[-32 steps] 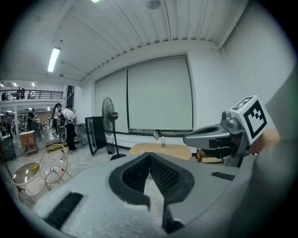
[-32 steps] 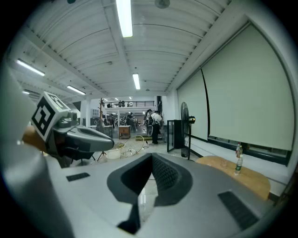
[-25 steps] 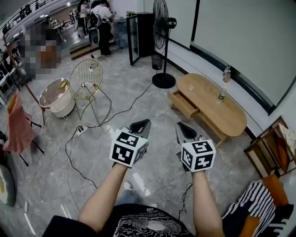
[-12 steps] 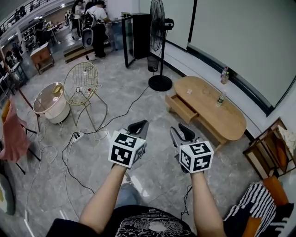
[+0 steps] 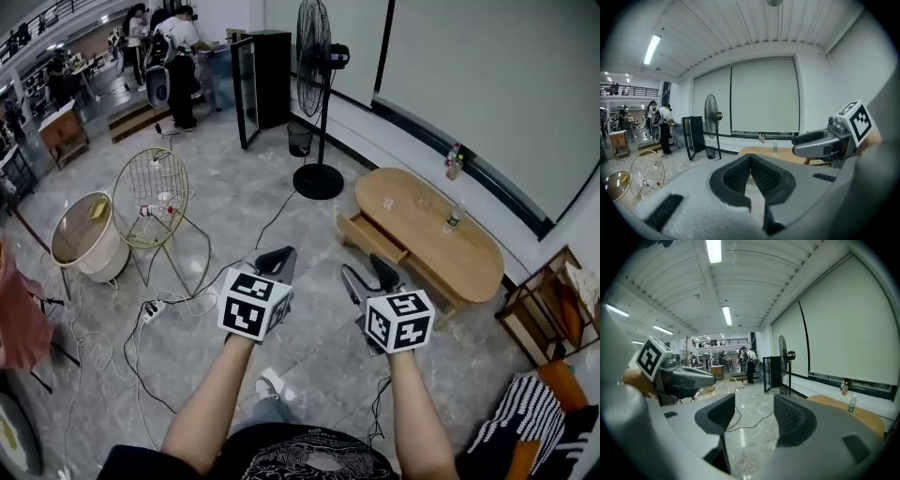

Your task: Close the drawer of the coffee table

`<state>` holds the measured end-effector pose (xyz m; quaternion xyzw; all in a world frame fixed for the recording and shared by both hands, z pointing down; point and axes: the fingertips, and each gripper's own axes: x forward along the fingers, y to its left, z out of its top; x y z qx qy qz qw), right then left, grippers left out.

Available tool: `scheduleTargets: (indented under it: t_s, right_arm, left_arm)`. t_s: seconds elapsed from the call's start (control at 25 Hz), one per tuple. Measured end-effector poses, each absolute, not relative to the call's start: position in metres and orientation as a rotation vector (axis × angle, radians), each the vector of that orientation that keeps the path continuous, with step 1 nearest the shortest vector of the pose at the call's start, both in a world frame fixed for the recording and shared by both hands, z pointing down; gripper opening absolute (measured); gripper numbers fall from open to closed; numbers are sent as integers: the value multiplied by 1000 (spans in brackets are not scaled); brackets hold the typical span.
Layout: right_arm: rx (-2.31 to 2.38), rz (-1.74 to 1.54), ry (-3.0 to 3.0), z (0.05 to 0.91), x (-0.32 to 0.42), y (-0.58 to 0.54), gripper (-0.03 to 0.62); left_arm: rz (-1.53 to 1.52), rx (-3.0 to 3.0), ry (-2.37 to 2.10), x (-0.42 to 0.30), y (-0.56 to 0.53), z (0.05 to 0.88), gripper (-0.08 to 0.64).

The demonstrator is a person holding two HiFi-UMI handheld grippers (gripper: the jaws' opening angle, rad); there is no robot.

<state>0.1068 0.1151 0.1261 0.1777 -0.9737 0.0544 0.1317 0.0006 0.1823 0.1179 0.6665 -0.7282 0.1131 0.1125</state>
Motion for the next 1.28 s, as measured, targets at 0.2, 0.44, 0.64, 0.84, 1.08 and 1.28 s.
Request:
scheduleTargets:
  t_s: [0.2, 0.44, 0.64, 0.84, 1.08, 1.28]
  right_arm:
    - [596, 191, -2804, 125, 55, 95, 285]
    - [714, 212, -2784, 121, 20, 74, 311]
    - [806, 226, -2761, 121, 6, 59, 343]
    - [901, 226, -2729, 121, 9, 40, 347]
    - [1010, 248, -2702, 127, 19, 8, 350]
    - [1063, 271, -2692, 137, 19, -29, 351]
  left_arm:
    - [350, 2005, -2094, -60, 162, 116, 2]
    - [357, 2085, -2029, -105, 135, 110, 2]
    - [368, 2172, -1966, -119, 114, 107, 2]
    - [365, 2239, -1906, -124, 90, 107, 2]
    - [387, 2311, -1827, -117, 52, 114, 2]
    - [417, 2348, -1775, -119, 11, 124, 2]
